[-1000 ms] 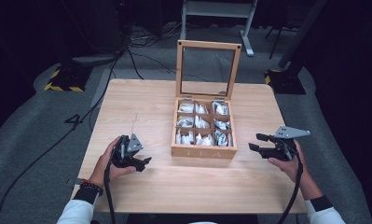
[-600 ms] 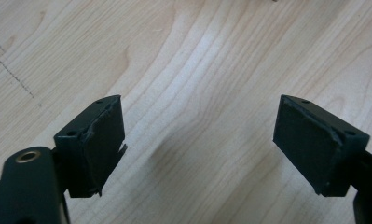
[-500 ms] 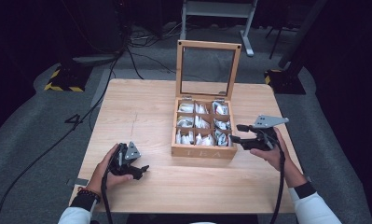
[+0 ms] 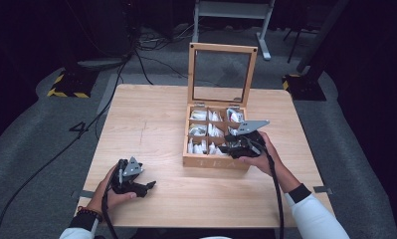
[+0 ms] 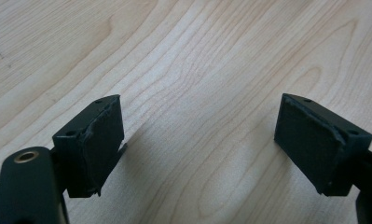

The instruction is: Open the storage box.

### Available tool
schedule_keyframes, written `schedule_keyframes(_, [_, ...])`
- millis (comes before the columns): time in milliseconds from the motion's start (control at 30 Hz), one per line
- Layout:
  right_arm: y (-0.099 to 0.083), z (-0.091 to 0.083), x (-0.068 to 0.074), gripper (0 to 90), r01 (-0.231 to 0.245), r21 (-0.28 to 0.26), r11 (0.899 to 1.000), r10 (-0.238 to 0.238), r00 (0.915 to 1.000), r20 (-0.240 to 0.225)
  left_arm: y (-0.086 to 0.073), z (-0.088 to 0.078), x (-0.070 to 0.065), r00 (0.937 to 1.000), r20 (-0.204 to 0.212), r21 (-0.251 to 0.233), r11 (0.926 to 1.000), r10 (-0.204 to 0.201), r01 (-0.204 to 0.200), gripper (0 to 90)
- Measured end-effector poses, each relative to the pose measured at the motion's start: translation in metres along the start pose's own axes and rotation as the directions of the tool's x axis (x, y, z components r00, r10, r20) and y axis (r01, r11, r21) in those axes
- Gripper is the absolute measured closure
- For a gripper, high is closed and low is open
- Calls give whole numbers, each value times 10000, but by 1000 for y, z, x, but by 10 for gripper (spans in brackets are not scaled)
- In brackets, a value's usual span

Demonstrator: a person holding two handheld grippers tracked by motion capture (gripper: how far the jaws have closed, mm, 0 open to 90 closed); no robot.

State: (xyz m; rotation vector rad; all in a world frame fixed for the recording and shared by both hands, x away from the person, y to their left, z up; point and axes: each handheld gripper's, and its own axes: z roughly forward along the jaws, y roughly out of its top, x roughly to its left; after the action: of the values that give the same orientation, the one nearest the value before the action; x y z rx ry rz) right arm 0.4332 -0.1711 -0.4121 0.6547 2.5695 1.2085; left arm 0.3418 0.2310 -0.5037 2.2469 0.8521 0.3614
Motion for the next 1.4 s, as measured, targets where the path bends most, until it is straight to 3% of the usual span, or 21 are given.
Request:
schedule_keyframes(133, [3,15,2,525,-18,504,9987,23,9999,-101,0,0,2,9995,122,69,9996,-278,277,161])
schedule_keyframes(300, [7,31,2,571,-100,1108,9938,116,9998,-135,0,0,2,9995,125,71,9996,-287,286,161])
schedule_keyframes(600, [12,53,-4,556,-364,2188,9751,387,9992,-64,0,1,2,9995,160,79,9996,-265,264,159])
schedule_keyframes(700, [14,60,-6,552,-451,2713,9614,503,9987,-123,0,1,4,9996,220,109,9998,-157,155,156])
schedule_keyframes(767, [15,63,-5,643,-362,3016,9528,436,9989,-177,1,1,3,9994,271,103,9997,-210,207,153])
schedule_keyframes(900, [14,64,0,837,103,3067,9518,-49,9998,-182,1,1,3,9994,270,106,9997,-203,200,153])
schedule_keyframes(967, [13,62,-1,899,141,2998,9539,-46,9995,-325,1,1,3,9994,271,107,9997,-203,200,153])
schedule_keyframes(1100, [12,60,1,900,327,2931,9555,-252,9993,-292,1,1,3,9994,270,102,9997,-207,204,153])
schedule_keyframes(1200, [11,56,-3,886,-6,2635,9646,26,10000,-71,1,1,3,9994,267,100,9997,-212,210,153])
schedule_keyframes(1300, [12,56,-9,725,-522,2586,9646,542,9985,-7,1,1,3,9994,275,97,9997,-207,204,153])
schedule_keyframes(1400, [15,62,-6,619,-227,3027,9528,299,9994,-189,1,1,3,9994,272,100,9997,-209,207,152])
